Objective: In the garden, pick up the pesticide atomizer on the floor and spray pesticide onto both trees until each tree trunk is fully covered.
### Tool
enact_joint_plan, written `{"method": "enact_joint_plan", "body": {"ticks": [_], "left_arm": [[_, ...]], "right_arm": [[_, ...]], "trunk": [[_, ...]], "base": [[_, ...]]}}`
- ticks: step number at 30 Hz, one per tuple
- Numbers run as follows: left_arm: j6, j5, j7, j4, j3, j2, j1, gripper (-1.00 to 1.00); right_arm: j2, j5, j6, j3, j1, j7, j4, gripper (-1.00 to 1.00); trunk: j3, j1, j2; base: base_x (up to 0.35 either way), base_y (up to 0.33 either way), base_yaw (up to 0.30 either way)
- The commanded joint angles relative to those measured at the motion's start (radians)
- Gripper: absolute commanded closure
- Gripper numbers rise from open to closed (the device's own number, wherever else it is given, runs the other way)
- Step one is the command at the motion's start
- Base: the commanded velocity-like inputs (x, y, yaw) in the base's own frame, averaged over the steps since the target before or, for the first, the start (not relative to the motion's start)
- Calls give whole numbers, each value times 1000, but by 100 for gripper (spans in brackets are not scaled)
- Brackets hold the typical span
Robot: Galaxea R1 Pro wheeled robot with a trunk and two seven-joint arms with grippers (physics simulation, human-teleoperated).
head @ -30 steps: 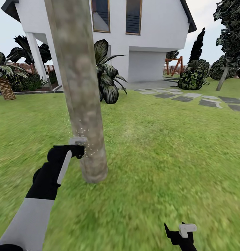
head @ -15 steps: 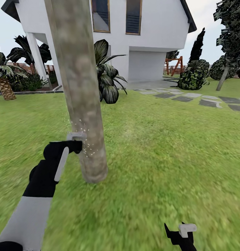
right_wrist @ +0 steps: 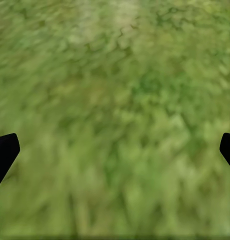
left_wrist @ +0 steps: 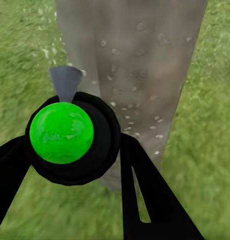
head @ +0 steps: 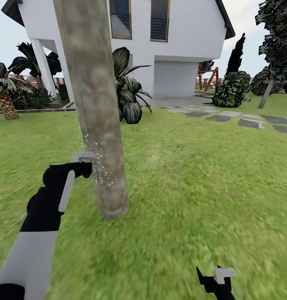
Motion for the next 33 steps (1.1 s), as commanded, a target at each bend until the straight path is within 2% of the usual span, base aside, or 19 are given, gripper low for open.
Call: {"method": "enact_joint_plan", "body": {"ticks": [1, 5, 7, 8, 13, 18, 20, 22, 23, 24, 26, 31, 33], "left_arm": [[0, 2, 0, 0, 2, 3, 2, 100], [-1, 1, 0, 5, -2, 30, 23, 100], [-3, -1, 0, 4, -6, 28, 67, 100], [-8, -4, 0, 4, -8, 25, 107, 100], [-22, -10, 12, 8, -6, 21, 205, 100], [-87, -11, 20, 20, -2, 19, 257, 100], [-140, -10, 23, 68, 1, 18, 265, 100], [-201, -9, 47, 152, 1, 18, 267, 100], [-258, -5, 81, 225, 2, 18, 267, 100], [-298, -2, 93, 262, 2, 17, 268, 100], [-343, -2, 100, 301, 2, 6, 268, 100], [-367, -2, 135, 330, 8, -26, 270, 100], [-369, 0, 150, 331, 8, -45, 287, 100]], "right_arm": [[0, 0, 0, 0, 0, 0, 0, -100], [0, 0, 0, 0, 0, 0, 0, -100], [0, 0, 0, 0, 0, 0, 0, -100], [0, 0, 0, 0, 0, 0, 0, -100], [0, 0, 0, 0, 0, 0, 0, -100], [-1, 0, 0, 0, 0, 0, 0, -100], [-2, 0, 0, 0, 0, 0, 0, -100], [-2, 0, 0, 0, 0, 0, 0, -100], [-2, 0, 0, 0, 0, 0, 0, -100], [-2, 0, 0, 0, 0, -1, 0, -100], [-2, 0, 0, 0, 0, -1, 0, -100], [-3, 0, 1, 0, 0, 0, 0, -100], [-1, 0, 0, 0, 0, 0, 0, -100]], "trunk": [[0, 0, 0], [0, 0, 0], [0, 0, 0], [0, 0, 0], [0, 0, 0], [0, 0, 0], [0, 0, 0], [0, 0, 0], [0, 0, 0], [0, 0, 0], [0, 0, 0], [0, 0, 0], [0, 0, 0]], "base": [[0, 0, 0], [0, 0, 0], [0, 0, 0], [0, 0, 0], [0, 0, 0], [0, 0, 0], [0, 0, 0], [0, 0, 0], [0, 0, 0], [0, 0, 0], [0, -12, 0], [0, -220, 0], [0, -268, 0]]}}
